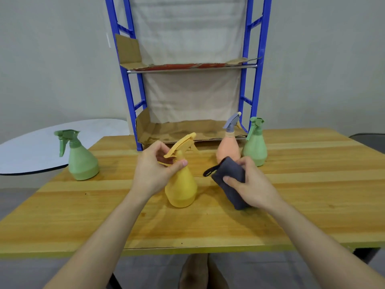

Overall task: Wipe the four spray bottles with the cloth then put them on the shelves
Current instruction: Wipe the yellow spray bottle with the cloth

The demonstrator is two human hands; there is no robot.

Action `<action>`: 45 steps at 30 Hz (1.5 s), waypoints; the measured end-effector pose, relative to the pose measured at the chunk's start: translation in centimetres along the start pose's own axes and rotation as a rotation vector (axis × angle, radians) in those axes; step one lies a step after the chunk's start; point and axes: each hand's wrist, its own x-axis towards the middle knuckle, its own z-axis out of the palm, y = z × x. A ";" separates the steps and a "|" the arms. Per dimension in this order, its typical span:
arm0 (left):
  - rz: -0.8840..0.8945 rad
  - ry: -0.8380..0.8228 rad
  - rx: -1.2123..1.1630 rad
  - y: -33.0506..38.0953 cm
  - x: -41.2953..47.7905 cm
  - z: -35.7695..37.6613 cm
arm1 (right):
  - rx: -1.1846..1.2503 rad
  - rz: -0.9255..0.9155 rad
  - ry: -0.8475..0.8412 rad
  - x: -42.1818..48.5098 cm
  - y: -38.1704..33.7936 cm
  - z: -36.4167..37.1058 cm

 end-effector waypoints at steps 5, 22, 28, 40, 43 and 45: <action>-0.020 0.020 0.112 1.9 -0.3 1.5 | -0.517 -0.143 -0.021 -1.9 2.7 1.8; 0.122 -0.503 0.041 2.3 5.1 -4.8 | 0.408 0.092 0.291 -2.1 -0.8 -0.9; -0.040 -0.396 -0.139 -1.0 1.2 -3.9 | 0.426 -0.235 0.291 -1.3 -6.2 -1.2; -0.009 -0.157 -0.115 -1.5 -0.2 -2.0 | -0.256 -0.539 0.111 1.4 -11.3 -0.2; -0.008 -0.179 -0.085 -1.7 -0.2 -2.2 | -0.435 -0.578 0.046 2.3 -11.9 -0.6; 0.020 -0.188 -0.056 -1.7 -0.4 -2.2 | -0.438 -0.612 0.042 2.4 -12.0 -0.7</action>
